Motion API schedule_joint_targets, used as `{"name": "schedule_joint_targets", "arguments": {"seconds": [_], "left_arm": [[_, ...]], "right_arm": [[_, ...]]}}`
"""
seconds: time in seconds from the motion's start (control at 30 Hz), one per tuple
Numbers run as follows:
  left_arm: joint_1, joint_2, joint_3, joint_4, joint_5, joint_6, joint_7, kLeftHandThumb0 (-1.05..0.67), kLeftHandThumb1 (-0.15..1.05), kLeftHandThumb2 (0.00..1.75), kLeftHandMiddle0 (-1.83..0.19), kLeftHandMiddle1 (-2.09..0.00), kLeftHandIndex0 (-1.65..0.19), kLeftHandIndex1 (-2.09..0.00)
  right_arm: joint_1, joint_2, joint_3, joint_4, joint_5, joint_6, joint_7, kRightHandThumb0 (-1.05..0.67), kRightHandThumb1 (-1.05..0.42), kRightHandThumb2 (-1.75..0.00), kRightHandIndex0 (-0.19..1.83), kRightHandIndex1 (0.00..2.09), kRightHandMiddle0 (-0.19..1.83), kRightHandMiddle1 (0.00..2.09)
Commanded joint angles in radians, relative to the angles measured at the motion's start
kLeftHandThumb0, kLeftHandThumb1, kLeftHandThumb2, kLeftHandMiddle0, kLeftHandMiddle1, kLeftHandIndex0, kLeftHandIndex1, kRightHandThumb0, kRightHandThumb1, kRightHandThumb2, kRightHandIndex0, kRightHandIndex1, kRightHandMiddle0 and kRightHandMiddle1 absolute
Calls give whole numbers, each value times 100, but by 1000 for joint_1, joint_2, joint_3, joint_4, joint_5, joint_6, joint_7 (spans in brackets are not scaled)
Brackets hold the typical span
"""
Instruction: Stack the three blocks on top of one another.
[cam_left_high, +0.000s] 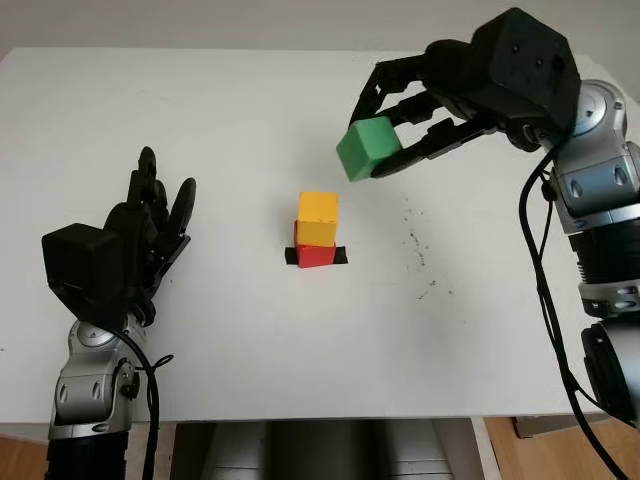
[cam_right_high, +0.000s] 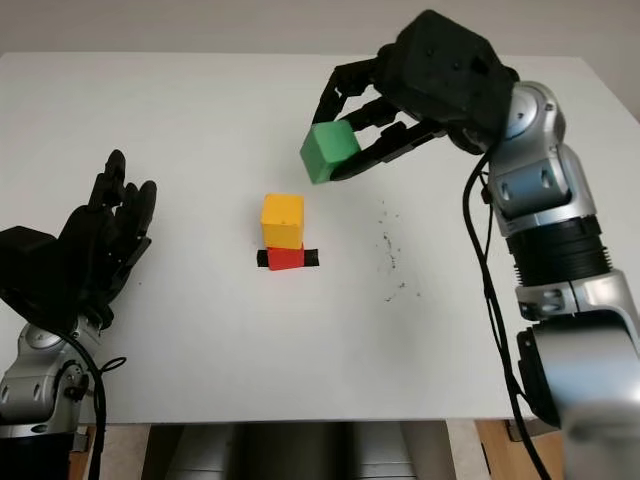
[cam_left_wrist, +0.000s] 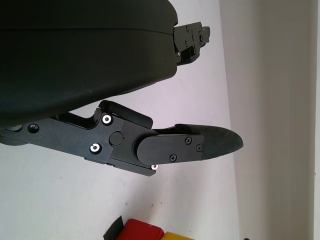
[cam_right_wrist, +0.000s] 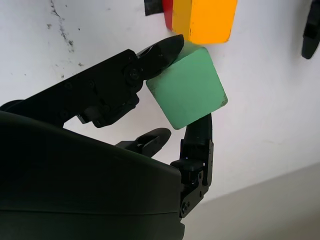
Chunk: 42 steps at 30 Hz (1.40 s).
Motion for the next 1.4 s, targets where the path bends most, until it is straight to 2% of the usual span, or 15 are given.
{"name": "schedule_joint_targets", "arguments": {"seconds": [0.0, 0.1, 0.23, 0.5, 1.07, 1.37], "left_arm": [[1, 8, 1, -15, 1, 3, -4, -70, 105, 45, 19, 0, 19, 0], [-3, 5, -1, -17, 1, 7, -1, -70, 105, 45, 19, 0, 19, 0], [-8, 4, -5, -16, 6, 10, 8, -70, 105, 44, 19, 0, 19, 0], [-11, -7, -10, -9, 5, 3, 17, -69, 105, 43, 19, 0, 19, 0], [10, -11, -16, -15, 27, -10, 27, -68, 105, 45, 19, -2, 16, -4], [16, -21, -12, -22, 28, -12, 35, -69, 105, 44, 19, -3, 16, -5]], "right_arm": [[-34, 13, 2, -38, 1, 72, 11, -43, -94, -7, 57, 3, 35, 161], [-4, 49, -27, -99, 52, 211, 13, -39, -101, -7, 44, 0, 22, 167], [43, 75, -42, -203, 89, 363, -16, -40, -104, -8, 38, 0, 15, 169], [88, 93, -43, -347, 149, 521, -51, -39, -105, -10, 32, 0, 16, 167], [92, 89, 28, -370, 171, 534, -78, -44, -104, -5, 35, 3, 20, 177], [80, 84, 56, -342, 151, 516, -79, -44, -103, -5, 37, 5, 23, 174]]}}
